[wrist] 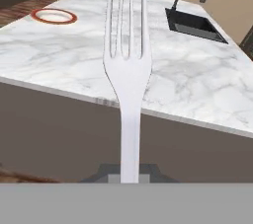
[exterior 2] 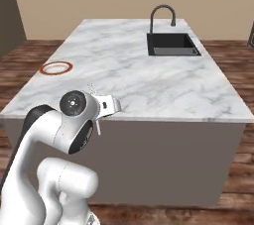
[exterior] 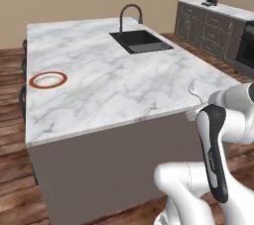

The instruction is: Take the fork and place it on the left side of the plate. Then take the spoon and place it on the right side of the plate. Make sure they're directly next to the plate.

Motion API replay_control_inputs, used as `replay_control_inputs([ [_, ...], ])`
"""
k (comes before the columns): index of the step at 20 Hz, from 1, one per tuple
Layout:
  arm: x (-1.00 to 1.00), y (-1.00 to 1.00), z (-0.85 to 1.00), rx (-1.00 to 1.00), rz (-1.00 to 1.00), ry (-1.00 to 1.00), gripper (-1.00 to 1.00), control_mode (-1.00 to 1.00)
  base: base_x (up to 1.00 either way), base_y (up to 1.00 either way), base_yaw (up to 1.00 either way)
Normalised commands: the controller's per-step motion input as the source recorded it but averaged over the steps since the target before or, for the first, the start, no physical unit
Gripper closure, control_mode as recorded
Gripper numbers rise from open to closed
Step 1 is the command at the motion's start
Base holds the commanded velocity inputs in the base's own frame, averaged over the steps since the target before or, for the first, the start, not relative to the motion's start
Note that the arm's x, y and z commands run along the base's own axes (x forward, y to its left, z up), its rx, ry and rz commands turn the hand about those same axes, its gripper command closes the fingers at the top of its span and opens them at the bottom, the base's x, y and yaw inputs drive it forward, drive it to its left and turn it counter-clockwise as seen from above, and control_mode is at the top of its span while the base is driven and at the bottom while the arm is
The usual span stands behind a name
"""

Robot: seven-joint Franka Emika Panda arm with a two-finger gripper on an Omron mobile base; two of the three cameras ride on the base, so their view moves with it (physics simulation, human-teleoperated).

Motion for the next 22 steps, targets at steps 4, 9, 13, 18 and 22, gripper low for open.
replay_control_inputs([
  [4, 0.00, 0.00, 0.00, 0.00, 0.00, 0.00, 1.00, 1.00, 0.14, 1.00, -0.03],
  [9, 0.00, 0.00, 0.00, 0.00, 0.00, 0.00, 1.00, 1.00, 0.24, 1.00, -0.07],
  [13, 0.00, 0.00, 0.00, 0.00, 0.00, 0.00, 1.00, 1.00, 0.30, 1.00, -0.09],
  [18, 0.00, 0.00, 0.00, 0.00, 0.00, 0.00, 1.00, 1.00, 0.37, 1.00, -0.12],
  [22, 0.00, 0.00, 0.00, 0.00, 0.00, 0.00, 1.00, 1.00, 0.39, 1.00, -0.15],
])
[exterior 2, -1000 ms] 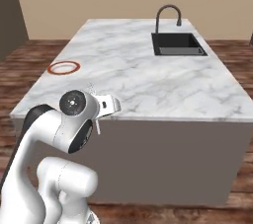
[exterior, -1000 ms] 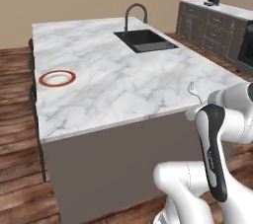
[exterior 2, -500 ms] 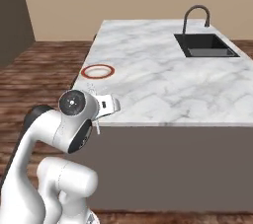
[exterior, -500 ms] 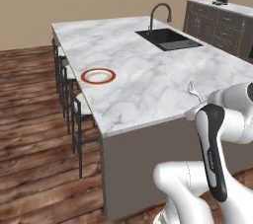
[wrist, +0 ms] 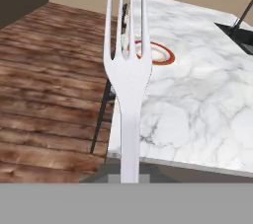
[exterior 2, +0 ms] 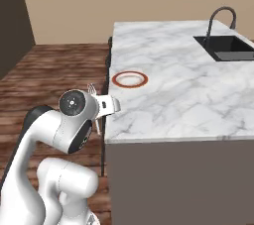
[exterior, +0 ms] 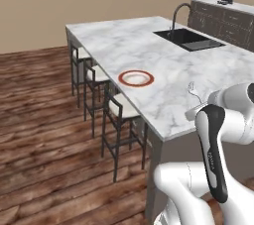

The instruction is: Take the fork and place it on the left side of the plate. Then take the spoon and place it on the right side of the plate. Make sure they're directly next to the plate.

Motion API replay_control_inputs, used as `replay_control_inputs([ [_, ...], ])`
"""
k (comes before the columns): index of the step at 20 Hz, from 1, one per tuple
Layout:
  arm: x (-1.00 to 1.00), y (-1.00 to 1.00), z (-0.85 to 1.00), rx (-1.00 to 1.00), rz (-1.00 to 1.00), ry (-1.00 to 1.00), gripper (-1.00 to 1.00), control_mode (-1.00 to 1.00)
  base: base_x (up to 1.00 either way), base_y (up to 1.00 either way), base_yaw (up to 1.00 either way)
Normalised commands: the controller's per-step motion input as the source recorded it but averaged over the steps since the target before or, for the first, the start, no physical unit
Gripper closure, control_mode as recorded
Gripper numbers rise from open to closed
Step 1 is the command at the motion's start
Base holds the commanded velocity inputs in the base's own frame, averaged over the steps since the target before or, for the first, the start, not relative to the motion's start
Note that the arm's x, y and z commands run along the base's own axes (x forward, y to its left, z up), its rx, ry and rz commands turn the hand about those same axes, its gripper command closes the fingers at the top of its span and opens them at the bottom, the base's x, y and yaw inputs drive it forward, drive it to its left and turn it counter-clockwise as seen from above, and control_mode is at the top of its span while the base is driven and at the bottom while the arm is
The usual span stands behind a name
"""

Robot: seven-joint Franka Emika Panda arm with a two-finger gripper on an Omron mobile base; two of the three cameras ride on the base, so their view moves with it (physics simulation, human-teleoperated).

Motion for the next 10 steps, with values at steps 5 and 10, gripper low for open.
replay_control_inputs([
  [5, 0.00, 0.00, 0.00, 0.00, 0.00, 0.00, 1.00, 1.00, 0.45, 1.00, -0.23],
  [10, 0.00, 0.00, 0.00, 0.00, 0.00, 0.00, 1.00, 1.00, 0.48, 1.00, -0.26],
])
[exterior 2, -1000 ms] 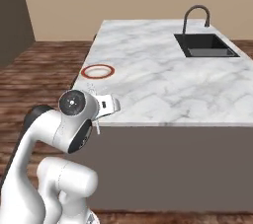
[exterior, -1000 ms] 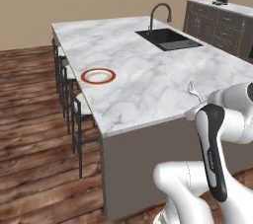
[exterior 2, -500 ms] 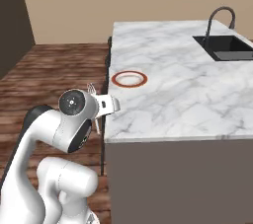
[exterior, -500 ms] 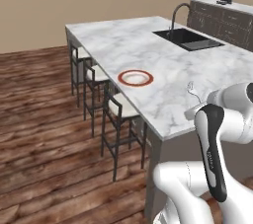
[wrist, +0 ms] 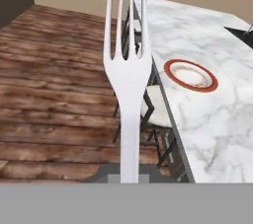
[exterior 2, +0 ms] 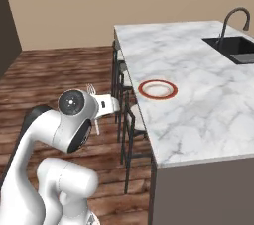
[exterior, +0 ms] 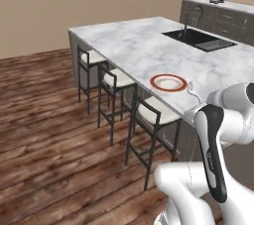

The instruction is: Take the fork and place it on the left side of the plate. Then take the spoon and place it on the right side of the plate. Make sure they're directly next to the plate.

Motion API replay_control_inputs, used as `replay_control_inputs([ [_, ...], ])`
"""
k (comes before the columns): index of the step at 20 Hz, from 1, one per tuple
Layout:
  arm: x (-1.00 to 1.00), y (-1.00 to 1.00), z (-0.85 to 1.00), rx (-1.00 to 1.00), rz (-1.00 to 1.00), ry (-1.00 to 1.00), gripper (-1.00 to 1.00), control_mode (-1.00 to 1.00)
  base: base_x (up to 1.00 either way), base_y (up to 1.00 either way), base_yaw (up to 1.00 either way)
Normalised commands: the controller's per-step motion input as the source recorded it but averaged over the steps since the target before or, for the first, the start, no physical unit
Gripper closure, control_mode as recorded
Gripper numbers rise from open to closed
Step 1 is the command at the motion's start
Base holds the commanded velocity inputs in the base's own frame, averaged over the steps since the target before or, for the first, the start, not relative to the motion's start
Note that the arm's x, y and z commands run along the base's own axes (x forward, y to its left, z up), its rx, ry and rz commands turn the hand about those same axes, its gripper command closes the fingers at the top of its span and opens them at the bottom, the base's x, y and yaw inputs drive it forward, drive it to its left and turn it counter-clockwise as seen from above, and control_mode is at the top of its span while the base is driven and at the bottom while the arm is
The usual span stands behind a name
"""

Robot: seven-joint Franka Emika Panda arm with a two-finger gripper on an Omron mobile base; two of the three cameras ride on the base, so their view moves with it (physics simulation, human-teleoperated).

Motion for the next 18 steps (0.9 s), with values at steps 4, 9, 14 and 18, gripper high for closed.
replay_control_inputs([
  [4, 0.00, 0.00, 0.00, 0.00, 0.00, 0.00, 1.00, 1.00, 0.54, 1.00, -0.34],
  [9, 0.00, 0.00, 0.00, 0.00, 0.00, 0.00, 1.00, 1.00, 0.55, 0.93, -0.42],
  [14, 0.00, 0.00, 0.00, 0.00, 0.00, 0.00, 1.00, 1.00, 0.51, 0.76, -0.49],
  [18, 0.00, 0.00, 0.00, 0.00, 0.00, 0.00, 1.00, 1.00, 0.41, 0.58, -0.56],
])
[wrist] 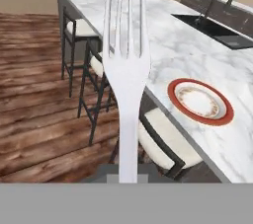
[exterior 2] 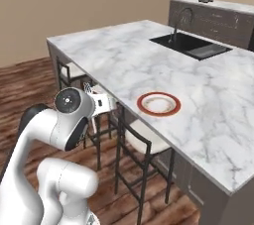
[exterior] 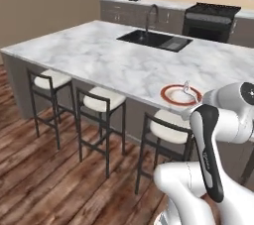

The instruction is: Take the fork and place it on the left side of the plate. Then take the spoon and place it on the right side of the plate. Make sure they're directly next to the plate.

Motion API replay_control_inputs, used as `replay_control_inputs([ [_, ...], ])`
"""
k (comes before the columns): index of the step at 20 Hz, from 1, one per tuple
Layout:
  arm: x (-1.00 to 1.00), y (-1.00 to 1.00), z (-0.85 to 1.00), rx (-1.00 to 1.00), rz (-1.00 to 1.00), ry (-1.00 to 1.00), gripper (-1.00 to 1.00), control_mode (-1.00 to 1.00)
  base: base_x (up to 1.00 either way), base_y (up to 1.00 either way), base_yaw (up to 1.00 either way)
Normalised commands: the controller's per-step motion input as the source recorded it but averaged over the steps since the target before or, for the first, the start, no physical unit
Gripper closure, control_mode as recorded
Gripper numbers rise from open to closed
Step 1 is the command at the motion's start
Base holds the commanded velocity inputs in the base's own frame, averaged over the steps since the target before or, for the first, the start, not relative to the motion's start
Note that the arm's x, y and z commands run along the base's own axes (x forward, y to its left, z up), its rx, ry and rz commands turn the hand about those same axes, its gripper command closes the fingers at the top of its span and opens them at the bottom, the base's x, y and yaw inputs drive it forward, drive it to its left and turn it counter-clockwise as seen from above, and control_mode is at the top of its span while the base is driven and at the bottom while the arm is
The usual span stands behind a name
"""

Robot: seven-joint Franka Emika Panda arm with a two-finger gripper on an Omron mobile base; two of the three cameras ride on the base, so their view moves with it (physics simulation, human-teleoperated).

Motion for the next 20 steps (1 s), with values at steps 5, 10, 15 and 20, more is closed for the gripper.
replay_control_inputs([
  [5, 0.00, 0.00, 0.00, 0.00, 0.00, 0.00, 1.00, 1.00, 0.26, 0.45, -0.61],
  [10, 0.00, 0.00, 0.00, 0.00, 0.00, 0.00, 1.00, 1.00, 0.09, 0.51, -0.58],
  [15, 0.00, 0.00, 0.00, 0.00, 0.00, 0.00, 1.00, 1.00, 0.07, 0.65, -0.53],
  [20, 0.00, 0.00, 0.00, 0.00, 0.00, 0.00, 1.00, 1.00, 0.03, 0.90, -0.42],
])
